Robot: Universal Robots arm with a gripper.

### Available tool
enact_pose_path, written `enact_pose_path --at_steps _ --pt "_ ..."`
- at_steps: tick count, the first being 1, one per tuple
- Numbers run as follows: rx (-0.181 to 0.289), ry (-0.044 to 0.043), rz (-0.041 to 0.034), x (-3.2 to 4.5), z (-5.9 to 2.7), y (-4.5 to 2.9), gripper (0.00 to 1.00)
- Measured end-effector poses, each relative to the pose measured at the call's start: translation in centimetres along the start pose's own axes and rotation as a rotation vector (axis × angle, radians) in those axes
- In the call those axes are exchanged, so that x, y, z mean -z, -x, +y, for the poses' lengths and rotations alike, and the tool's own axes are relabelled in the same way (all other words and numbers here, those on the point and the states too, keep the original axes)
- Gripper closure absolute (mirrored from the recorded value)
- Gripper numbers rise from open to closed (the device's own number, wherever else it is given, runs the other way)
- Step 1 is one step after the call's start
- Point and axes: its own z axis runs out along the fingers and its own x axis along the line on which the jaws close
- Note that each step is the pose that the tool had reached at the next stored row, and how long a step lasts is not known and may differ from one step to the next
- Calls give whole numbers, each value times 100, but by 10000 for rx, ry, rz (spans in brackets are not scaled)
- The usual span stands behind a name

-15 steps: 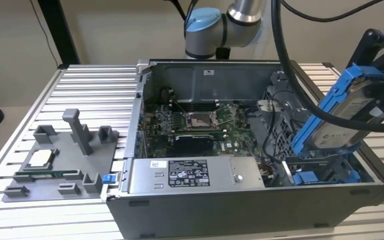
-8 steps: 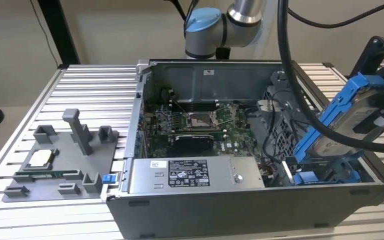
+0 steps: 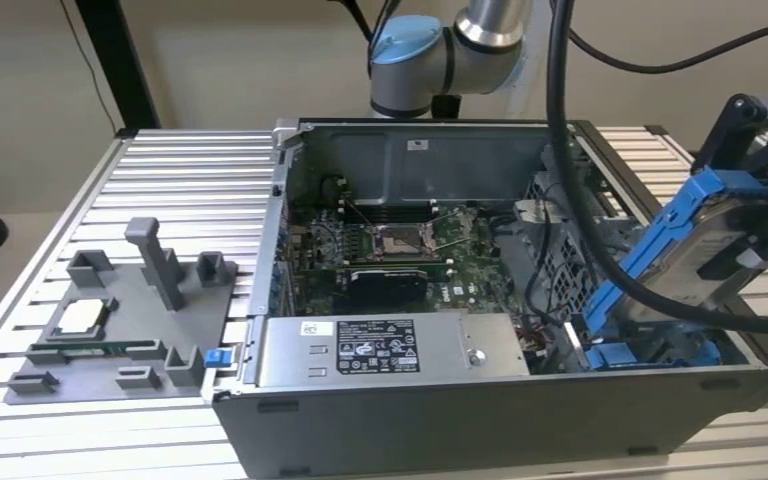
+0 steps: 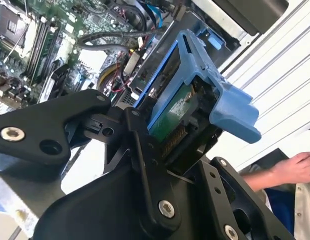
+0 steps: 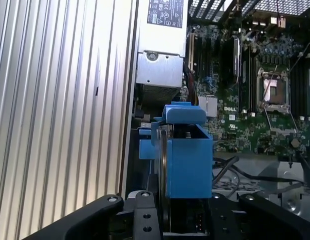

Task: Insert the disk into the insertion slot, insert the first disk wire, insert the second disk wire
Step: 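Insert the disk into the insertion slot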

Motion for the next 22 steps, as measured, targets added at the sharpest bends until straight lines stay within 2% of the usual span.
enact_pose_path --at_steps 4,14,17,22 --pt "0 0 4 -63 -63 20 100" --pt "0 -7 2 -248 -108 87 100" --pt "-3 -21 13 -268 -111 86 100" --pt "-82 -31 -11 -276 -115 85 100"
